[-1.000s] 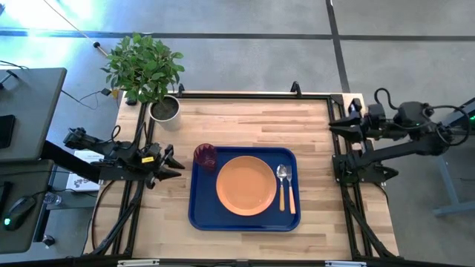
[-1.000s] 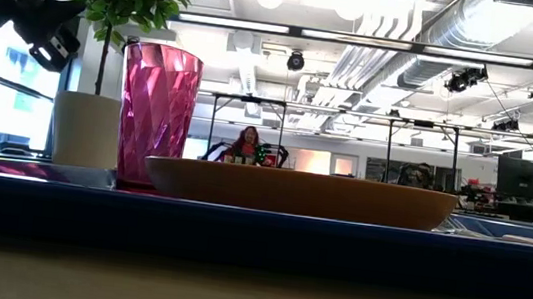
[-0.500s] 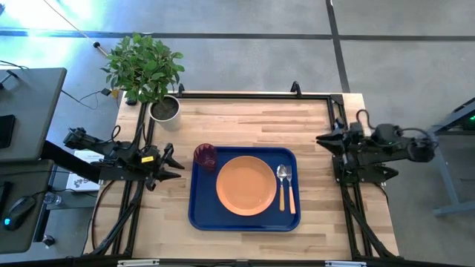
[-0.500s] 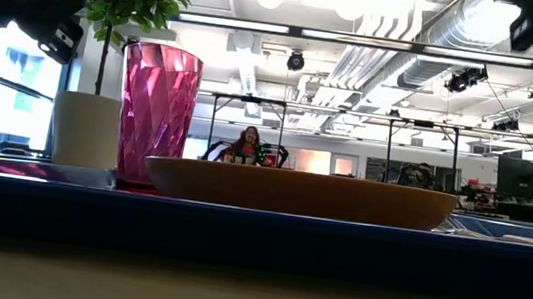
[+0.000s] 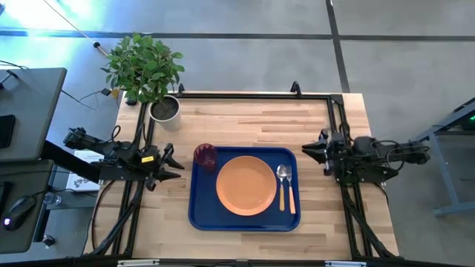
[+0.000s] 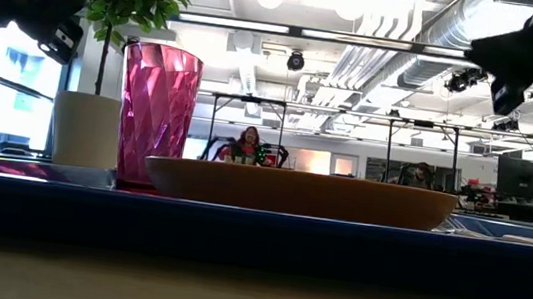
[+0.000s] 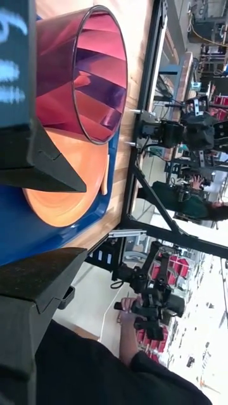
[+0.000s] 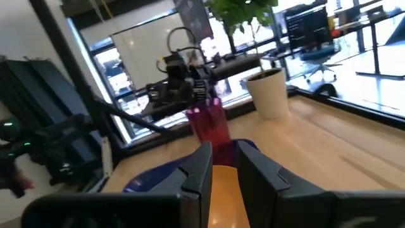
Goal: Pick and place plate/cup/fork/spoon on tray
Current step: Return to Home Position
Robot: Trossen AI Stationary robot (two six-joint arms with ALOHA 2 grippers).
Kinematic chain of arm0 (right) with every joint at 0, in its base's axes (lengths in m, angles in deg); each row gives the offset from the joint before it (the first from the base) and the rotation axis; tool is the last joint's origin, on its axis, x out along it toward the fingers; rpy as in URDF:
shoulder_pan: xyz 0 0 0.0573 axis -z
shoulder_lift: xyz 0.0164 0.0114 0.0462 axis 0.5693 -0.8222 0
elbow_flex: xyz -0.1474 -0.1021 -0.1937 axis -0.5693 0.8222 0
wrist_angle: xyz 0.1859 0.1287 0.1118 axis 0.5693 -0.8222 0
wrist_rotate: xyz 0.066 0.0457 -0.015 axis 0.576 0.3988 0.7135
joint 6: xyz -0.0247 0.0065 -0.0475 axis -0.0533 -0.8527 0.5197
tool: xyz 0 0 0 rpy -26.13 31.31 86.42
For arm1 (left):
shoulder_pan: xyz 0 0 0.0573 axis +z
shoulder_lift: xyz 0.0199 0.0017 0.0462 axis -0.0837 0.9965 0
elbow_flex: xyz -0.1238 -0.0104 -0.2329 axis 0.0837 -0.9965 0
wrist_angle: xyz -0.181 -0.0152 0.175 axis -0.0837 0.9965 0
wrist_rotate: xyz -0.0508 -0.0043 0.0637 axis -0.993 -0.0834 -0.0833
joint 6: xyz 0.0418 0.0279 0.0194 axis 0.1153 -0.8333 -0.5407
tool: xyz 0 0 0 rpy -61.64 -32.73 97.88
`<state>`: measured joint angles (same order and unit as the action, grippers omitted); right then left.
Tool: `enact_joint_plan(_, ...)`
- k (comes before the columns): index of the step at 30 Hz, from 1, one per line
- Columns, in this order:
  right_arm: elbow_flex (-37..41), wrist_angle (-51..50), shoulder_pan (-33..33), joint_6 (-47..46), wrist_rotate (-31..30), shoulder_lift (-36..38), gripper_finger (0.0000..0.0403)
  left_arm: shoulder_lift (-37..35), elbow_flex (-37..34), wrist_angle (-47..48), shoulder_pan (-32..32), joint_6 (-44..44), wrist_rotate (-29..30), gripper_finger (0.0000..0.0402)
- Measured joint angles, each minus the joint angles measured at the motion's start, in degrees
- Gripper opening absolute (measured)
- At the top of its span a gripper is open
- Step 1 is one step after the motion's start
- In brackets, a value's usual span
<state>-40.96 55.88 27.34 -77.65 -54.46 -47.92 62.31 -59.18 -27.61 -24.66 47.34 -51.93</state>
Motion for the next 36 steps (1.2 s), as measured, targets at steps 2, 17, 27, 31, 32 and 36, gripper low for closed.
enact_joint_plan(2, 1.24, 0.95, 0.0, 0.01, -1.41, 0.09, 0.0063, 0.02, 0.0, 0.1, 0.0, 0.0, 0.0, 0.0142)
enact_joint_plan(17, 2.52, -5.72, 0.0, -5.45, -6.68, -0.33, 0.0062, 0.02, 0.0, 0.07, 0.0, 0.0, 0.0, 0.0142)
enact_joint_plan(27, 2.52, -5.85, 0.0, -7.64, -6.2, -0.37, 0.0062, 0.02, 0.0, 0.07, 0.0, 0.0, 0.02, 0.0142)
enact_joint_plan(31, 2.52, -5.87, 0.0, -6.62, -6.14, -0.37, 0.0062, 0.02, 0.0, 0.06, 0.0, 0.0, 0.02, 0.0142)
enact_joint_plan(32, 2.52, -5.87, 0.0, -6.12, -6.14, -0.37, 0.0062, 0.02, 0.0, 0.07, 0.0, 0.0, 0.02, 0.0142)
enact_joint_plan(36, 2.52, -5.87, 0.0, -5.39, -6.14, -0.37, 0.0062, 0.02, 0.0, 0.07, 0.0, 0.0, 0.02, 0.0142)
